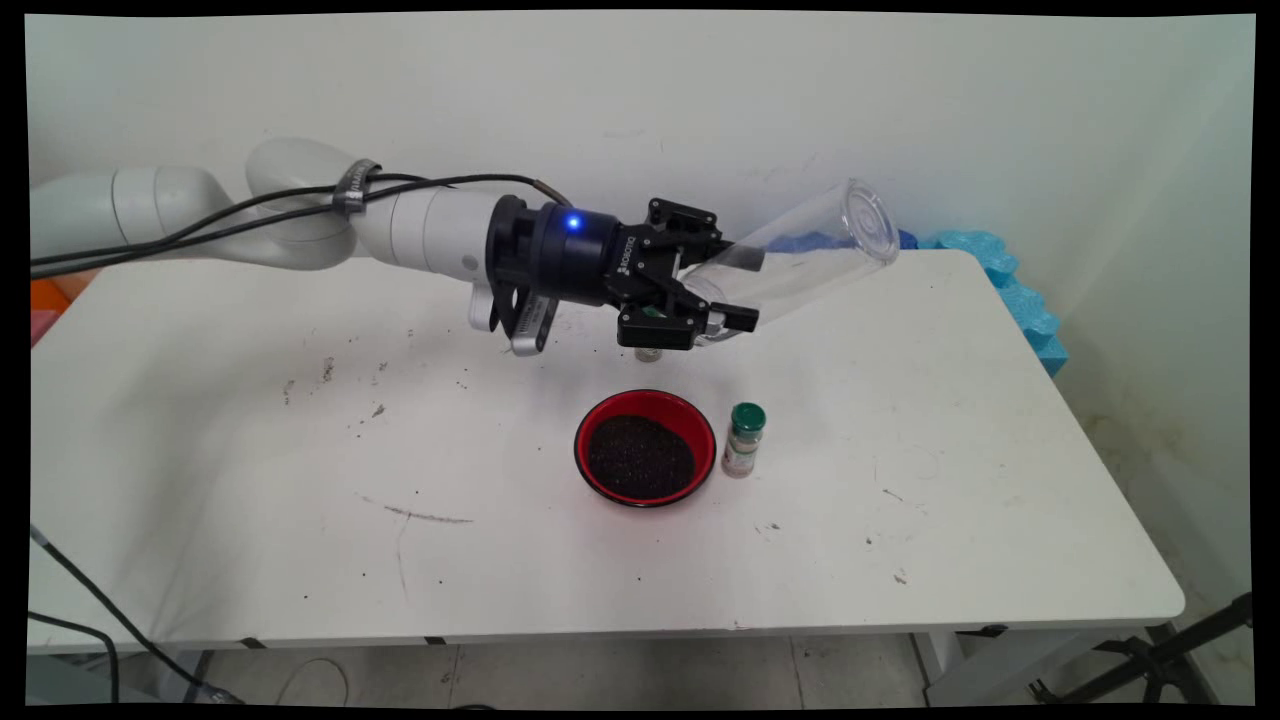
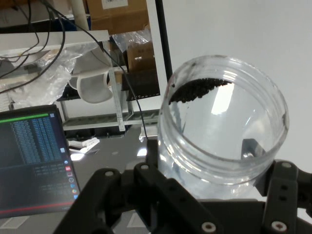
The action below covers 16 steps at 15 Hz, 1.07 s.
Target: Pour the black seasoning powder in the red bowl
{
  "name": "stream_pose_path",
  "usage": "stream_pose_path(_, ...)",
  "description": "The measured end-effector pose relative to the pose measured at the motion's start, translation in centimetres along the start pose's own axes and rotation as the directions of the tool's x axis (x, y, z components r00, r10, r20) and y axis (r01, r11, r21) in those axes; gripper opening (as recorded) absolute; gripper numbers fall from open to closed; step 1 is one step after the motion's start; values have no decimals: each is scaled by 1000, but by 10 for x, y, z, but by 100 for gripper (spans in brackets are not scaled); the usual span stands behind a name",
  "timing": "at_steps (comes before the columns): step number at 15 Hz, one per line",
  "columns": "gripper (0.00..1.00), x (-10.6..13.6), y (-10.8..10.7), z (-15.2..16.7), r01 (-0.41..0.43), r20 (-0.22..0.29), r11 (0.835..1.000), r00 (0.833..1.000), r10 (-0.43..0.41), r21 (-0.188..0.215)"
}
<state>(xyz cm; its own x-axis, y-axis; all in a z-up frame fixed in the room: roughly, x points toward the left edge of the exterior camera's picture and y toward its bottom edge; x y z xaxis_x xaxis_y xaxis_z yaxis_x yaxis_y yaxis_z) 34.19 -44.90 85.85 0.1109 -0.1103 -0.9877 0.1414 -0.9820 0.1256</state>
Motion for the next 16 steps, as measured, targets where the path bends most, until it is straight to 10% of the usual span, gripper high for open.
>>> stream_pose_path(11,0,2,5,-16,-150,-37,989,988,150,21)
stream_pose_path(16,0,-5,7,-28,-336,-72,939,937,341,68)
